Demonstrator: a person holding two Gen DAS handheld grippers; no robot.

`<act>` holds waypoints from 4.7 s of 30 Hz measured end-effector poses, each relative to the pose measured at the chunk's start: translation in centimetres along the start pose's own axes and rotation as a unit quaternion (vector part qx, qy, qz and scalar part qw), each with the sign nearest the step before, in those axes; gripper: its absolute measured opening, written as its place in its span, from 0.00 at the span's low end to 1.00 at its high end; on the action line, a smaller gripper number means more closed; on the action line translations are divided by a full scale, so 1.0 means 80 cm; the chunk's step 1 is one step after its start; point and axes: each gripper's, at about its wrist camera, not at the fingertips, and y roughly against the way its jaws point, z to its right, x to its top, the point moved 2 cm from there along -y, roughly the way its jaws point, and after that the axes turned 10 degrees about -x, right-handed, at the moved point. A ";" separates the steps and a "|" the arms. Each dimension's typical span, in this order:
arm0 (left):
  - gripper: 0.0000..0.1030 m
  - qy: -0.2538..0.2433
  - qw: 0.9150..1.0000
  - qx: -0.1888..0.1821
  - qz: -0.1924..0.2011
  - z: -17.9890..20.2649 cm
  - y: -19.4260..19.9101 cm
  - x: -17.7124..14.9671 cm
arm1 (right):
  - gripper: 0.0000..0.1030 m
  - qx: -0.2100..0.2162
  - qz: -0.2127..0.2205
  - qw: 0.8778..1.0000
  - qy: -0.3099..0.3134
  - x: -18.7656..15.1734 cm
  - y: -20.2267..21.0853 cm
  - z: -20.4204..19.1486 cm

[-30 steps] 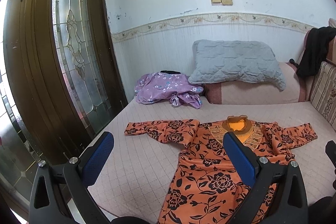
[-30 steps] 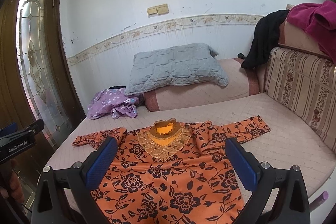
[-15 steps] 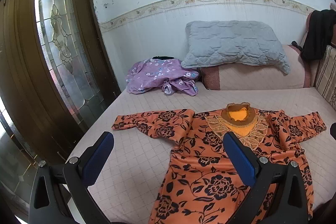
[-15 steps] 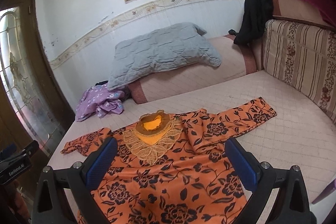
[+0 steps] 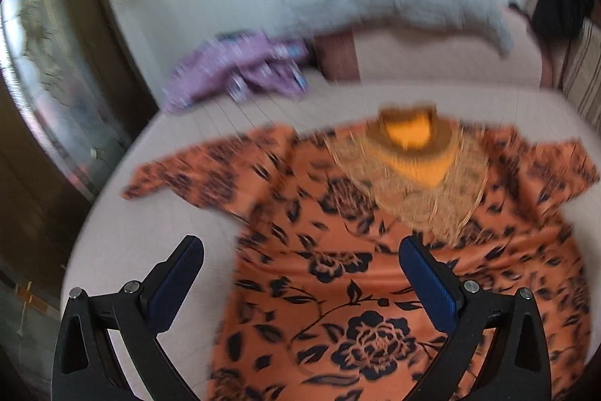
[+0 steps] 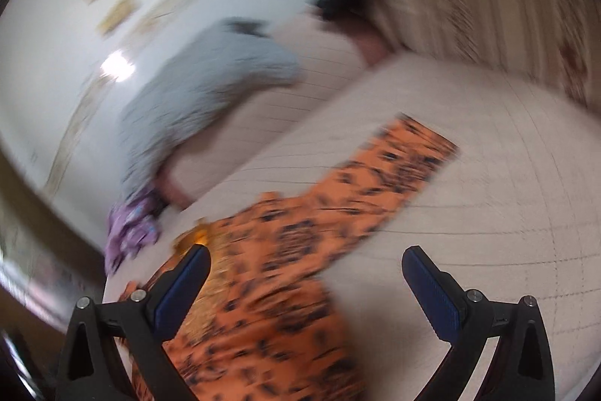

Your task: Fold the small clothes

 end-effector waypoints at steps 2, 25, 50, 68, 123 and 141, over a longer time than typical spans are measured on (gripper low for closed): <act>1.00 -0.005 0.999 -0.014 -0.045 0.006 -0.053 -0.009 | 1.00 -0.020 -0.031 0.997 -0.067 0.014 -0.033 0.050; 1.00 0.072 0.989 -0.061 -0.113 -0.005 -0.140 -0.047 | 0.07 -0.029 -0.053 0.989 -0.135 0.117 -0.216 0.087; 1.00 0.173 0.980 0.091 -0.027 -0.207 -0.052 -0.011 | 0.94 0.328 -0.220 0.917 0.050 -0.138 -0.104 -0.399; 1.00 0.060 0.998 -0.025 -0.014 -0.084 -0.082 0.016 | 0.49 0.105 -0.158 0.973 0.135 -0.072 -0.118 -0.210; 0.59 -0.020 0.999 0.025 -0.019 -0.044 -0.168 0.011 | 0.07 -0.083 -0.056 0.976 0.194 -0.002 -0.183 -0.170; 0.77 0.029 0.998 -0.017 0.050 -0.075 -0.115 0.041 | 0.10 0.038 -0.123 0.961 0.246 -0.057 -0.196 -0.215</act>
